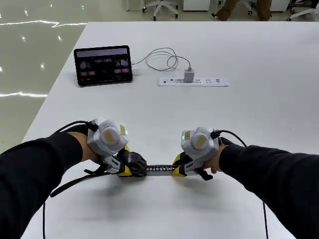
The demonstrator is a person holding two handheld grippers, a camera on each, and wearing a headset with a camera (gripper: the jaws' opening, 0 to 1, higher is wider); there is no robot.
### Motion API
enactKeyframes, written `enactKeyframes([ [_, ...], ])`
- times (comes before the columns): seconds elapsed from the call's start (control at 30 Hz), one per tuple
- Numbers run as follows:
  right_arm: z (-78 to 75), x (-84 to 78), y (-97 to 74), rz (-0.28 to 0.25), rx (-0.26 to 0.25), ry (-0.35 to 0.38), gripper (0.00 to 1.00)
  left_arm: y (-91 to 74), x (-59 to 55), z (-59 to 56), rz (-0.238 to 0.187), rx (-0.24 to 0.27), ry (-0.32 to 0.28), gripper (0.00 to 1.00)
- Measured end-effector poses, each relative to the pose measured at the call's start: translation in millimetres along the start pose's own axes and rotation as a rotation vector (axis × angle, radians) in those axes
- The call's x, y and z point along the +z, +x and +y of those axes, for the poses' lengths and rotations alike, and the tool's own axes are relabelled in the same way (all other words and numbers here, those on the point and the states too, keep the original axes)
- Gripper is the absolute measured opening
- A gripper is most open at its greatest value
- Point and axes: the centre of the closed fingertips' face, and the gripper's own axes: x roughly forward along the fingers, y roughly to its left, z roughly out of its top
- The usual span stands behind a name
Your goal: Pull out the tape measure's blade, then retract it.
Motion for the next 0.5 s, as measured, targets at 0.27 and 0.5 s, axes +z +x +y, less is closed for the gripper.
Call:
enactKeyframes([
  [0.27, -1.5, -6.5, -4.5, 0.004, -0.003, 0.007, 0.11, 0.1, -0.1, -0.1, 0.003, 0.001, 0.002, 0.31],
  [0.5, -1.4, -11.6, -8.6, 0.012, -0.007, 0.009, 0.11, 0.0, 0.0, -0.6, 0.005, 0.001, 0.004, 0.31],
])
